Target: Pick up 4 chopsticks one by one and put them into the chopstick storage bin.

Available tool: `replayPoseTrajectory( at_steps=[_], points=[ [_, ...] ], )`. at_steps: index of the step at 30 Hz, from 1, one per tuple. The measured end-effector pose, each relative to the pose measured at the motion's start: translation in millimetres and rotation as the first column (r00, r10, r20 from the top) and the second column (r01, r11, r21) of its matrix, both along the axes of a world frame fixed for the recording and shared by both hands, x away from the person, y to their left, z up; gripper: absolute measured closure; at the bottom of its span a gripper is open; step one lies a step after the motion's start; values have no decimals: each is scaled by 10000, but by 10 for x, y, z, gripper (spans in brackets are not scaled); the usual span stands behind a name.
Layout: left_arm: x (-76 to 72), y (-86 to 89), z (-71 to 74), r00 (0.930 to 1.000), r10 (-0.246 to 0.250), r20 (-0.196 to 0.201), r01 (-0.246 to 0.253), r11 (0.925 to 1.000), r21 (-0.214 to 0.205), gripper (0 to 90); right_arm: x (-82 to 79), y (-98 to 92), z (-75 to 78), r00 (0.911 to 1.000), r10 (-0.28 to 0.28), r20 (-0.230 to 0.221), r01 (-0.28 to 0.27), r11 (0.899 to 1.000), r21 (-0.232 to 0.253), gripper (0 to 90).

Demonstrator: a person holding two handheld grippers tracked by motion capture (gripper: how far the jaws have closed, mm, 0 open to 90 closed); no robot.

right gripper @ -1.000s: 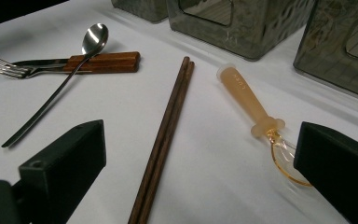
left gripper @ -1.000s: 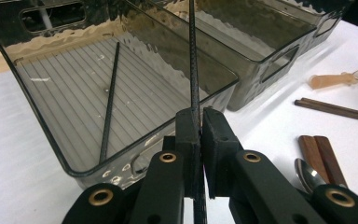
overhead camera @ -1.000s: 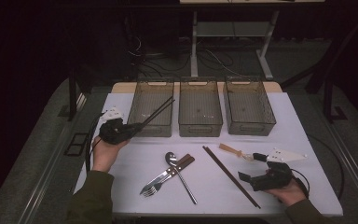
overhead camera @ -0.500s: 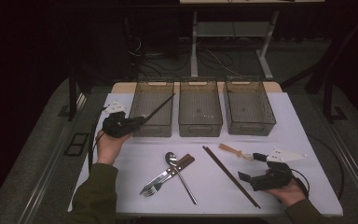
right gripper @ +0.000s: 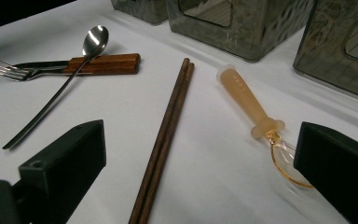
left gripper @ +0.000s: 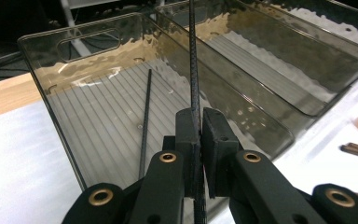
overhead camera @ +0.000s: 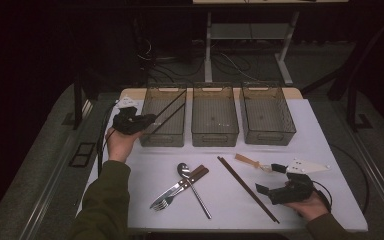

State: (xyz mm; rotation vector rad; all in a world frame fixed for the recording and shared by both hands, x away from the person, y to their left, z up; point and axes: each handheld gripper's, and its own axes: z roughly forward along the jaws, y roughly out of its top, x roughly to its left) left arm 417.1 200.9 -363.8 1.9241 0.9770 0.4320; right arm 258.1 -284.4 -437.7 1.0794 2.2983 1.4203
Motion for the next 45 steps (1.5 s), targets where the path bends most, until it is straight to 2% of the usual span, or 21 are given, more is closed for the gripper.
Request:
replayPoseTrajectory(
  at_steps=[9,13,21,23,32,40,45],
  points=[
    [209,-65,-47,9994,226,-269,-219,9994,266,853,-4,-1,2,10000,-3,11,3,10000,-20,22],
    [289,-102,-71,9987,387,-332,-382,9991,162,853,-1,0,0,10000,7,7,-7,10000,-26,22],
    [395,-160,-222,9947,711,-743,-656,9951,743,852,-3,-2,1,10000,20,19,-20,10000,-27,22],
    [408,-161,-243,9932,811,-834,-752,9946,717,852,-3,-2,2,10000,22,20,-22,10000,-15,22],
    [454,-160,-321,9877,1113,-1096,-968,9869,1290,851,-4,-3,4,10000,15,15,-15,10000,-1,22],
    [457,-168,-333,9884,1039,-1104,-889,9871,1330,833,-4,-2,3,10000,27,9,-27,10000,-12,22],
    [451,-185,-332,9893,1037,-1025,-896,9869,1339,779,-4,-2,4,10000,28,9,-28,10000,-12,22]
  ],
)
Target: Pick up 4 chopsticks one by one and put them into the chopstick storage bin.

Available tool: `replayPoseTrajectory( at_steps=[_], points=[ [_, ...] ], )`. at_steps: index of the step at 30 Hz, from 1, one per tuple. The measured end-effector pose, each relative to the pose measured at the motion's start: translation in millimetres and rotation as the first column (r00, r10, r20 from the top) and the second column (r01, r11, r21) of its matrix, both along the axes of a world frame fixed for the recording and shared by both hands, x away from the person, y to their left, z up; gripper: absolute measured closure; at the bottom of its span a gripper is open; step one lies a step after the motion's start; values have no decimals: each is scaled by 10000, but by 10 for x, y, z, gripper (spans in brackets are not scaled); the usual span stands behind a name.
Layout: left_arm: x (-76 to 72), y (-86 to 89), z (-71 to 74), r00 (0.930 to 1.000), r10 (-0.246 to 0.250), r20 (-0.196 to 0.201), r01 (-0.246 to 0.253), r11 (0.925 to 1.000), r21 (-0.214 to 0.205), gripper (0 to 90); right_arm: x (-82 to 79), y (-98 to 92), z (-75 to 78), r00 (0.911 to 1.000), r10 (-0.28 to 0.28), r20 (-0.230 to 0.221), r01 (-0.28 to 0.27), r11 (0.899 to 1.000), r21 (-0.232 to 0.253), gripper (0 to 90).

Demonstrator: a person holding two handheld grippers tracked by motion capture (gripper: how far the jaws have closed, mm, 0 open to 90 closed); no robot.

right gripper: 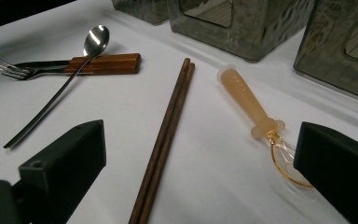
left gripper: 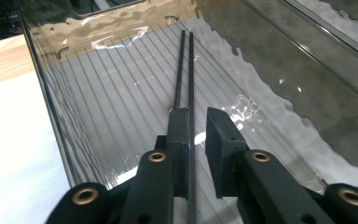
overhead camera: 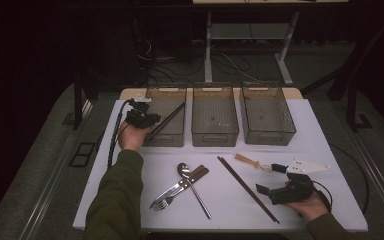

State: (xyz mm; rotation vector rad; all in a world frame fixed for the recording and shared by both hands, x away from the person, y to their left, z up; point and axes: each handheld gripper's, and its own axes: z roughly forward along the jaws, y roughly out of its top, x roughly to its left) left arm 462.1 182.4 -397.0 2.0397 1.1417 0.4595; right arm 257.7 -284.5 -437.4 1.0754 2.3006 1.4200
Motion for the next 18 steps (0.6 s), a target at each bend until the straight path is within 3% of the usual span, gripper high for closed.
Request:
replayPoseTrajectory(
  at_steps=[10,12,15,18],
  points=[
    [-100,7,126,9973,-667,292,681,9964,-506,631,2,0,-3,10000,0,4,0,10000,-15,22],
    [-142,6,149,9960,-875,176,886,9931,-769,592,2,0,-3,10000,1,-18,-1,10000,-11,22],
    [-235,-8,174,9927,-1163,329,1191,9875,-1029,560,3,1,-5,10000,8,-96,-8,10000,-24,22],
    [-350,-34,183,9884,-1475,350,1505,9824,-1110,512,3,0,-7,9999,-27,-143,27,10000,-5,22]
  ],
)
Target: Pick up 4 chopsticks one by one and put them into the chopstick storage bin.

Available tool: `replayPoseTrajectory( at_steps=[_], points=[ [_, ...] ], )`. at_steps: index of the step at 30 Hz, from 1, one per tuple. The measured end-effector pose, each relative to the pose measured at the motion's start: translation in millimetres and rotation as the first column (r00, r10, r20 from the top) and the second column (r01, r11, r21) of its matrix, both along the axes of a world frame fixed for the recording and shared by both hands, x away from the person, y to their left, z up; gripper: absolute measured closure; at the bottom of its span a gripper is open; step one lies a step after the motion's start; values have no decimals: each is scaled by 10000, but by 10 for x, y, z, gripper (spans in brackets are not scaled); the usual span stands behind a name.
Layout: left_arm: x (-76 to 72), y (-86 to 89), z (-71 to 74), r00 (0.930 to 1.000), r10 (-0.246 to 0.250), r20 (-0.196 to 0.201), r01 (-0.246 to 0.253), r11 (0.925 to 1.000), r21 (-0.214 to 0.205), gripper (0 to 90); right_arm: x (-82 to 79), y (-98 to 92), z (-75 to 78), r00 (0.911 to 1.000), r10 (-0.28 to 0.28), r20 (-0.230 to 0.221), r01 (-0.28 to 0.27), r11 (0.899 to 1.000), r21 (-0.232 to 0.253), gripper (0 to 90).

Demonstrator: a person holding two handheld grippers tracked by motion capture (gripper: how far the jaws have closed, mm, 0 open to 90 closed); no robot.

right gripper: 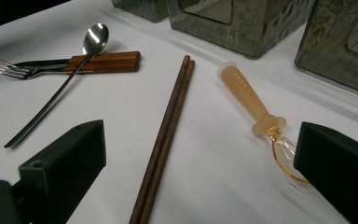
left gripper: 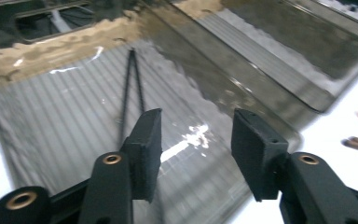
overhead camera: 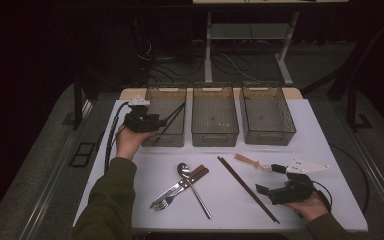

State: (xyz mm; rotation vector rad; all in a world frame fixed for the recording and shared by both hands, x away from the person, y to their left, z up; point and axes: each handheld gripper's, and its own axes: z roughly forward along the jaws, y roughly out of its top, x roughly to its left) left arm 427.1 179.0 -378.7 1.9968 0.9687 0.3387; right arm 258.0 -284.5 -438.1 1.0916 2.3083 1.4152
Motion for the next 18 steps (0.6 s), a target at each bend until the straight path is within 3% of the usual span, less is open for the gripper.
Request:
replayPoseTrajectory(
  at_steps=[8,15,18],
  points=[
    [-382,-74,-78,9961,-786,405,793,9967,-158,394,8,-15,-1,9999,-28,-141,27,10000,-27,22],
    [-629,-57,-148,9928,-957,716,1006,9925,-694,346,13,-21,2,9991,17,-433,-23,9999,-140,33],
    [-712,-60,-185,9919,-1038,737,1086,9920,-644,310,7,-17,2,9987,74,-495,-85,9997,-228,51]
  ],
)
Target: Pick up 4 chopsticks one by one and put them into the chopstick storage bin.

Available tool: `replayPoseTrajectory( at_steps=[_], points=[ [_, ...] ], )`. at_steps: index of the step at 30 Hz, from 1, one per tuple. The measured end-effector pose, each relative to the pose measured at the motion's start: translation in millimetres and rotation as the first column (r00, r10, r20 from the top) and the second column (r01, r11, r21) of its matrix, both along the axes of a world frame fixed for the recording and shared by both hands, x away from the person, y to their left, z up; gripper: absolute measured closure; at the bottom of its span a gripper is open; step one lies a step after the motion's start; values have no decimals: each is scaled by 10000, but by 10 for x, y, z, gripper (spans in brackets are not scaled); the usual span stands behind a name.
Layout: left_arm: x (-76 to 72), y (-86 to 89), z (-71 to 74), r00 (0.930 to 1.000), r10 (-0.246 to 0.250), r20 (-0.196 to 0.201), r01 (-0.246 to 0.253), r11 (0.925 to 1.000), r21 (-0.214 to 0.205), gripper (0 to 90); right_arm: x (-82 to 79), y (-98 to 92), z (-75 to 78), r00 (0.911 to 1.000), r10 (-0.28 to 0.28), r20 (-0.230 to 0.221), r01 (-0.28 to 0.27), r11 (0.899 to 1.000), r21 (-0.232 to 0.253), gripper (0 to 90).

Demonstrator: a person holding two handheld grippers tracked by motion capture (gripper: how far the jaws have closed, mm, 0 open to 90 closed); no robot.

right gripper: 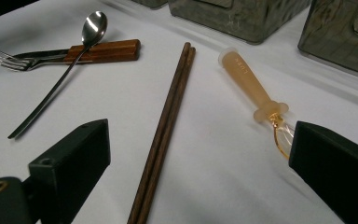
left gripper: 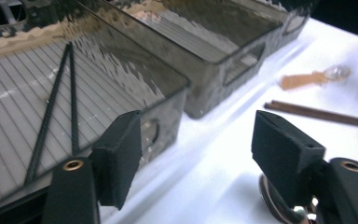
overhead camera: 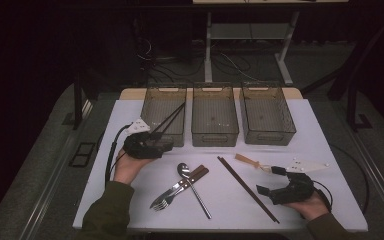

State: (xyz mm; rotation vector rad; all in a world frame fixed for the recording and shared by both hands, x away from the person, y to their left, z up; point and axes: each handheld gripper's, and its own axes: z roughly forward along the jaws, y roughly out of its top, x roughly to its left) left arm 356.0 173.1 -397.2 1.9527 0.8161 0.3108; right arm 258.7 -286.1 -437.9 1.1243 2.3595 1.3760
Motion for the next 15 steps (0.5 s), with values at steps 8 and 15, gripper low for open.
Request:
replayPoseTrajectory(
  at_steps=[8,15],
  points=[
    [-257,-36,-118,9996,-290,74,290,9996,-1,140,-11,12,-3,9999,51,-99,-52,9999,-137,73],
    [-532,-59,-200,9959,-886,205,888,9960,-115,59,-25,12,10,9997,98,-211,-102,9998,-195,141]
  ],
)
